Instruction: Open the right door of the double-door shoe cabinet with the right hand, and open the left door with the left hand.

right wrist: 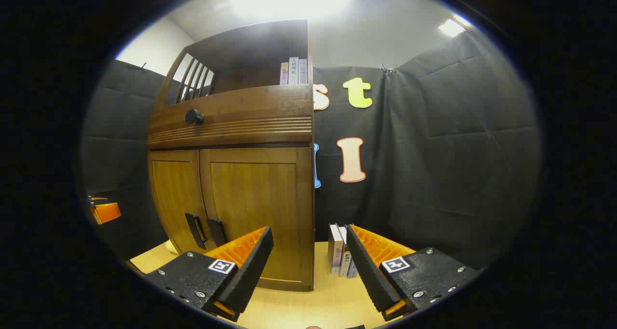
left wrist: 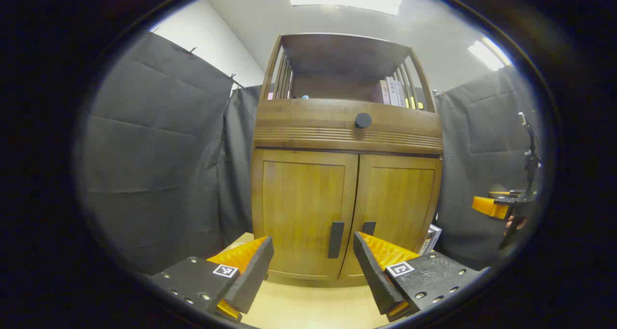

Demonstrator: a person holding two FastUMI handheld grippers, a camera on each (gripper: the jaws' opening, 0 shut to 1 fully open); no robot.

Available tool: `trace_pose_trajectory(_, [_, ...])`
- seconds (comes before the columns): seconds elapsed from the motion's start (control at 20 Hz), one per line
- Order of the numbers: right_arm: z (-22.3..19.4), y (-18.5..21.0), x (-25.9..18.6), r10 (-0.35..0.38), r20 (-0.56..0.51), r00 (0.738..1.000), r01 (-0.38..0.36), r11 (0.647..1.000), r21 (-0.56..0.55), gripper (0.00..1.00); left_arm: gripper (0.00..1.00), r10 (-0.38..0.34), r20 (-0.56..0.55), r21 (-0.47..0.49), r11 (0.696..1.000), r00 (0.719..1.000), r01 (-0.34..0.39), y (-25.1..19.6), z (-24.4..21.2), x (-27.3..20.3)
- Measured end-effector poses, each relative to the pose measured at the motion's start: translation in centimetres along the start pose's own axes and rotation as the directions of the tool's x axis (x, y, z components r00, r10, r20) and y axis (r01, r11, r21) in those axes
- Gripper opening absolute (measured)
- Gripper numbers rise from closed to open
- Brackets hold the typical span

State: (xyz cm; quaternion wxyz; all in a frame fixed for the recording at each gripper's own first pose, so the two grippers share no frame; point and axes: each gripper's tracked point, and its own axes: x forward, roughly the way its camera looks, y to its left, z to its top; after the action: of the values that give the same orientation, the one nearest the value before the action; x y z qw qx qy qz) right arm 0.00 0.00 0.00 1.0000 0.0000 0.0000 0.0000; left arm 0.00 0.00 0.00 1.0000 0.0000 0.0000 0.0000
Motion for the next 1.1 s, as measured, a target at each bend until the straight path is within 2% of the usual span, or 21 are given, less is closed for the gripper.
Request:
trace_pose_trajectory(0.65, [-2.6,2.0,-0.9,0.040,-0.035,0.999,-0.039,0.999,0.020,0.94,1.00,0.019,-0.008,0.030,0.999,1.000,-0.019,0.6,-1.4,-2.8])
trace_pose_trajectory(1.1, [-3.7,5.6,0.5,0.031,-0.089,0.996,-0.028,0.999,0.035,0.94,1.00,-0.014,-0.040,0.061,0.998,0.999,0.016,2.0,-1.5,0.4])
